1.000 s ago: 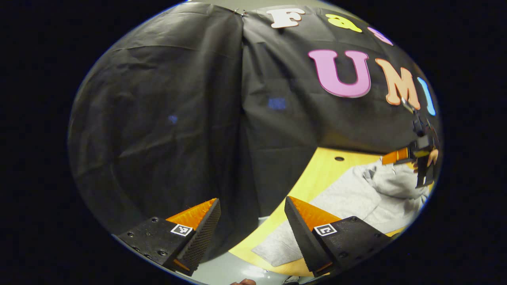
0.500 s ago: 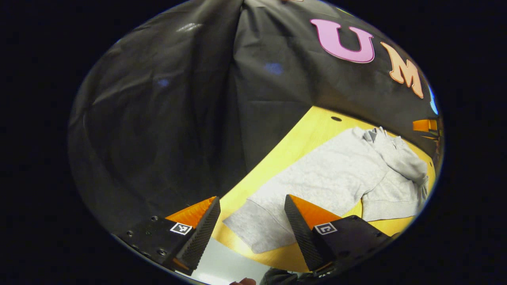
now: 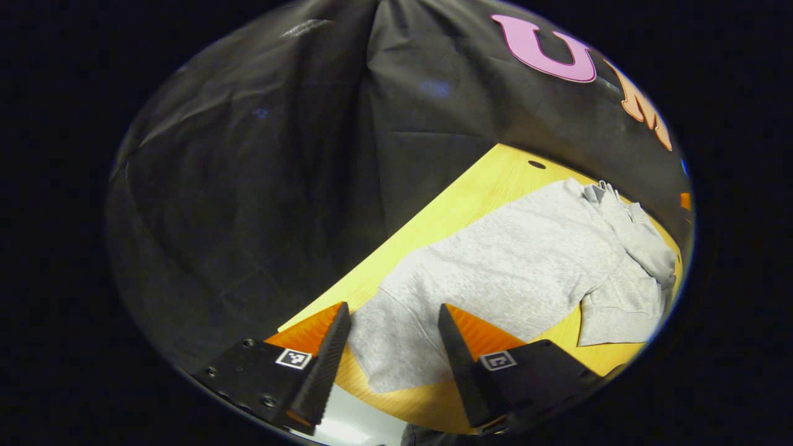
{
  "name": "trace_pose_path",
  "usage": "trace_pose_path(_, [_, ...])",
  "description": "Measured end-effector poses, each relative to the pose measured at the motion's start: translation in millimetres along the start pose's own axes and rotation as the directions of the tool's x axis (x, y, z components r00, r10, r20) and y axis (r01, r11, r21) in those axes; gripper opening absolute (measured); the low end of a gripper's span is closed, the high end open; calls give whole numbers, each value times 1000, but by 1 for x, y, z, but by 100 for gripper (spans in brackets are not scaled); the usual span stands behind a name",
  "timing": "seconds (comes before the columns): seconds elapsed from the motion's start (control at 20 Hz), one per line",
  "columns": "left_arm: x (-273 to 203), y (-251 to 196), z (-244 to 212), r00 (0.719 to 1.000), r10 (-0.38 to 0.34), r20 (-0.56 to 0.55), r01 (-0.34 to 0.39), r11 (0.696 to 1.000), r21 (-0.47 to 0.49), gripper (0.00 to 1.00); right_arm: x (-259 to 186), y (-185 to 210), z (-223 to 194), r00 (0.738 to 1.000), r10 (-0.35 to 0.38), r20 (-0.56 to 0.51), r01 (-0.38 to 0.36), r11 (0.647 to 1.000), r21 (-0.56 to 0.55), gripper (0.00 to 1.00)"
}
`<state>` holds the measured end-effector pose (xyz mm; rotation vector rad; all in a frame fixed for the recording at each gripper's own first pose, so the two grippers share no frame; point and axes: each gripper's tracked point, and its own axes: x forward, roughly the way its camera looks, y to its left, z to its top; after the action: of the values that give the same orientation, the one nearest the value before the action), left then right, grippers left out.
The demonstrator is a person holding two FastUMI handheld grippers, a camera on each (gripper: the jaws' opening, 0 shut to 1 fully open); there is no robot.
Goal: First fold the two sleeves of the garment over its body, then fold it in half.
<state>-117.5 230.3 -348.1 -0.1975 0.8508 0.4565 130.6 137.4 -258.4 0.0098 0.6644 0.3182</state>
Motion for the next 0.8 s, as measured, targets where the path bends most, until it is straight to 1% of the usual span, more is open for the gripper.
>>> trace_pose_path(0.05, [4,-7,0,1000,-16,-7,16,1000,10,59,-4,-7,0,1000,-7,5,7,1000,9,99])
trace_pose_path(0.15, [7,-11,-2,1000,5,-28,-4,1000,21,13,-16,-19,-1,1000,-10,14,10,1000,27,99])
trace_pose_path(0.2, [5,-10,-1,999,16,-46,-15,1000,14,9,-20,-25,-2,1000,-15,22,14,999,36,96])
trace_pose_path(0.25, [2,-12,0,997,20,-71,-20,1000,-2,1,-26,-34,-5,999,-25,28,24,999,39,96])
trace_pose_path(0.3, [1,-15,3,997,17,-77,-18,1000,-13,0,-32,-43,-7,999,-39,33,37,999,38,99])
trace_pose_path(0.4, [0,-20,16,998,21,-60,-23,999,-25,0,-44,-59,-16,998,-63,31,62,997,41,99])
trace_pose_path(0.55, [-6,-26,49,1000,7,-2,-7,999,-47,0,-62,-79,-29,996,-85,17,84,995,57,99])
trace_pose_path(0.7, [-5,-48,81,999,-26,38,28,997,-72,0,-77,-97,-41,993,-113,13,112,991,66,99])
trace_pose_path(0.8, [-5,-62,104,997,-47,69,51,997,-60,0,-88,-108,-47,991,-130,11,128,989,78,99])
